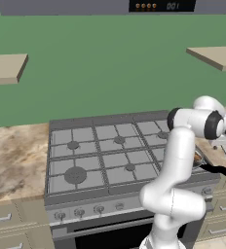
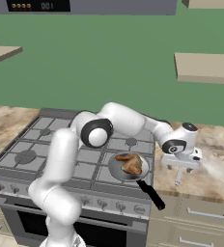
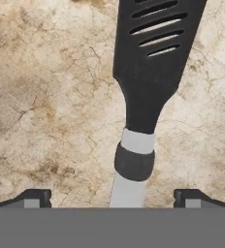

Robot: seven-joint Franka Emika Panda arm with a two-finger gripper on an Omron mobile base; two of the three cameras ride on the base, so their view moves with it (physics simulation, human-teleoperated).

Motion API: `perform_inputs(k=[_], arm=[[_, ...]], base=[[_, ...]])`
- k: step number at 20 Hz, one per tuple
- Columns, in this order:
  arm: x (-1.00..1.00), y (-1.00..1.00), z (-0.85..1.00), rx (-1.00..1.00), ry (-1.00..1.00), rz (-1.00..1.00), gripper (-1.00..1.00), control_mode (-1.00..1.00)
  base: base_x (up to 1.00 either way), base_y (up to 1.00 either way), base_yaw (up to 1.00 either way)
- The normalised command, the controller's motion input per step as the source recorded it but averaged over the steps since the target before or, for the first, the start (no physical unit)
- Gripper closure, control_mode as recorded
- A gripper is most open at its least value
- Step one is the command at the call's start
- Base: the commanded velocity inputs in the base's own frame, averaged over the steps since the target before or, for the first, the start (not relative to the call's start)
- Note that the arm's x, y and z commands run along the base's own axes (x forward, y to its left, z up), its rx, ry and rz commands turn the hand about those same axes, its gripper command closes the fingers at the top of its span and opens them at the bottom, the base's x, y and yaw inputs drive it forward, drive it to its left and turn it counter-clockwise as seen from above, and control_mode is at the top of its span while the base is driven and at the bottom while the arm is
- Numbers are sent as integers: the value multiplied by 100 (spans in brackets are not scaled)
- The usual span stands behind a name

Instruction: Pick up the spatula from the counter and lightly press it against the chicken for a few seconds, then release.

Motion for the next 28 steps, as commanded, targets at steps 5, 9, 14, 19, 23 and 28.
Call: perform_inputs(k=[5, 9, 14, 19, 23, 28], arm=[[23, -13, -21, 0, 0, 0, -100, -100], [13, -5, -19, 0, 1, 0, 100, -100], [2, 0, -12, 0, 1, 0, 100, -100], [-33, 4, 10, 0, -7, 1, 100, -100], [-60, 39, 35, 0, -19, 3, 100, -100], [-72, 69, 43, -1, -26, 4, 100, -100]], base=[[0, 0, 0], [0, 0, 0], [0, 0, 0], [0, 0, 0], [0, 0, 0], [0, 0, 0]])
